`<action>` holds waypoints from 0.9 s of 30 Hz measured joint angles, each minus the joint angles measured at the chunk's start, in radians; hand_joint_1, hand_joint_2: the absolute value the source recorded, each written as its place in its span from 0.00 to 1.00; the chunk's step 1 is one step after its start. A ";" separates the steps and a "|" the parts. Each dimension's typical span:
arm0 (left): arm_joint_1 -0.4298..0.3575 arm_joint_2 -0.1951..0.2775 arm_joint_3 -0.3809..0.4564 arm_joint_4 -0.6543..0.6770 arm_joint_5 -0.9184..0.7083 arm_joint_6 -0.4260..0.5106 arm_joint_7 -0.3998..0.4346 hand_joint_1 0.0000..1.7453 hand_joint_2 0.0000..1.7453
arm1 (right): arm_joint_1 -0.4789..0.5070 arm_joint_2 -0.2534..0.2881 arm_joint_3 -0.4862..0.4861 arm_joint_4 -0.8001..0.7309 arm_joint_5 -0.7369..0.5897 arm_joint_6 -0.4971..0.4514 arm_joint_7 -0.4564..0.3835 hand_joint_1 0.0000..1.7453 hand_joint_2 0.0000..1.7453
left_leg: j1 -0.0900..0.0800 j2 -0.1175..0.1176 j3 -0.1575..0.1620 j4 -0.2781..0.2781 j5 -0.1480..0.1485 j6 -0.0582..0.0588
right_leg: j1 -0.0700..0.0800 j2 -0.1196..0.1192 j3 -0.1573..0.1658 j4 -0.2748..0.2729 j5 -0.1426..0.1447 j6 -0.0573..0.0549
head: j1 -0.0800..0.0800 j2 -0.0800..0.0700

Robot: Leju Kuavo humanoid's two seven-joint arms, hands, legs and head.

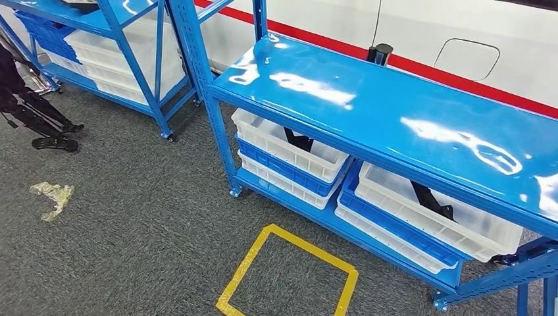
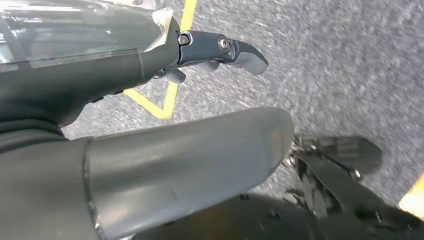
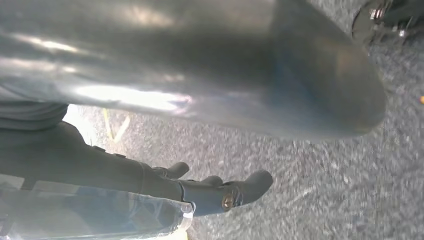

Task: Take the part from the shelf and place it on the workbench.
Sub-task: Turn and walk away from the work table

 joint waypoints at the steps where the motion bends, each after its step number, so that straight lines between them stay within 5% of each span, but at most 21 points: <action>1: 0.000 0.000 0.000 0.000 0.000 0.001 0.000 0.00 0.00 | 0.000 0.000 0.000 0.000 0.001 0.000 0.000 0.00 0.00 | 0.003 0.002 0.006 -0.007 0.004 0.003 | 0.001 -0.001 -0.016 0.036 -0.018 -0.001 | 0.001 0.000; 3: -0.001 0.000 0.000 0.000 0.001 0.001 0.000 0.00 0.00 | 0.001 -0.002 0.000 0.000 0.001 0.000 0.000 0.00 0.00 | 0.004 0.005 0.009 -0.011 0.007 0.007 | -0.001 -0.003 -0.078 0.163 -0.072 -0.006 | 0.004 0.000; 5: -0.001 -0.001 0.000 0.000 0.001 0.001 0.000 0.00 0.00 | 0.002 -0.004 0.000 0.000 0.002 0.000 0.000 0.00 0.00 | 0.003 0.007 0.009 -0.011 0.005 0.007 | -0.003 -0.003 -0.129 0.254 -0.097 0.002 | 0.005 0.000; 7: 0.000 -0.002 0.000 0.000 0.001 0.001 0.000 0.00 0.00 | 0.004 -0.005 0.000 0.000 0.002 0.000 0.000 0.00 0.00 | 0.004 0.007 0.014 -0.010 0.002 0.005 | -0.006 -0.005 -0.106 0.194 -0.059 0.023 | 0.006 0.000; 9: -0.001 -0.002 0.000 0.000 0.002 0.001 0.000 0.00 0.00 | 0.005 -0.006 0.000 0.000 0.002 0.000 0.000 0.00 0.00 | 0.003 0.006 0.019 -0.007 -0.004 -0.003 | -0.008 -0.011 -0.038 0.048 0.001 0.036 | 0.007 0.000; 11: -0.001 -0.002 0.000 0.000 0.004 0.001 0.000 0.00 0.00 | 0.003 -0.007 0.000 0.000 0.003 0.000 0.000 0.00 0.00 | 0.000 0.007 0.021 -0.004 -0.012 -0.013 | -0.005 -0.015 0.000 -0.029 0.030 0.023 | 0.007 0.000; 15: -0.003 -0.002 0.001 0.000 0.008 0.001 0.000 0.00 0.00 | 0.002 -0.009 -0.002 0.000 0.005 0.000 -0.001 0.00 0.00 | 0.002 0.005 0.018 0.014 -0.031 -0.035 | -0.010 -0.012 0.008 -0.038 0.034 -0.013 | 0.004 0.000; 19: -0.002 -0.002 0.001 0.000 0.008 0.001 0.000 0.00 0.00 | 0.002 -0.011 -0.005 0.000 0.005 0.000 -0.001 0.00 0.00 | 0.013 -0.003 -0.094 0.233 -0.140 -0.055 | -0.016 -0.011 0.013 -0.040 0.030 -0.029 | -0.002 0.000; 20: -0.001 -0.002 0.001 0.000 0.009 0.001 0.000 0.00 0.00 | 0.002 -0.011 -0.006 0.000 0.005 0.000 -0.001 0.00 0.00 | 0.015 -0.003 -0.120 0.274 -0.146 -0.058 | -0.015 -0.010 0.015 -0.039 0.029 -0.030 | -0.002 0.000; 22: 0.001 -0.002 0.001 0.000 0.009 0.000 0.000 0.00 0.00 | 0.002 -0.011 -0.010 0.000 0.005 0.000 -0.001 0.00 0.00 | 0.019 -0.004 -0.113 0.235 -0.095 -0.059 | -0.017 -0.007 0.021 -0.039 0.024 -0.029 | -0.002 0.000; 24: 0.001 -0.001 0.001 0.000 0.009 -0.002 0.000 0.00 0.00 | 0.002 -0.012 -0.013 0.000 0.005 0.000 -0.001 0.00 0.00 | 0.021 -0.005 -0.049 0.094 -0.019 -0.056 | -0.016 -0.004 0.028 -0.039 0.018 -0.021 | -0.003 0.000; 27: -0.001 -0.001 0.001 0.000 0.008 -0.007 0.000 0.00 0.00 | 0.001 -0.013 -0.016 0.000 0.006 0.000 -0.001 0.00 0.00 | 0.011 -0.008 -0.010 0.009 0.001 -0.040 | -0.010 -0.002 0.029 -0.044 0.009 -0.002 | -0.002 0.000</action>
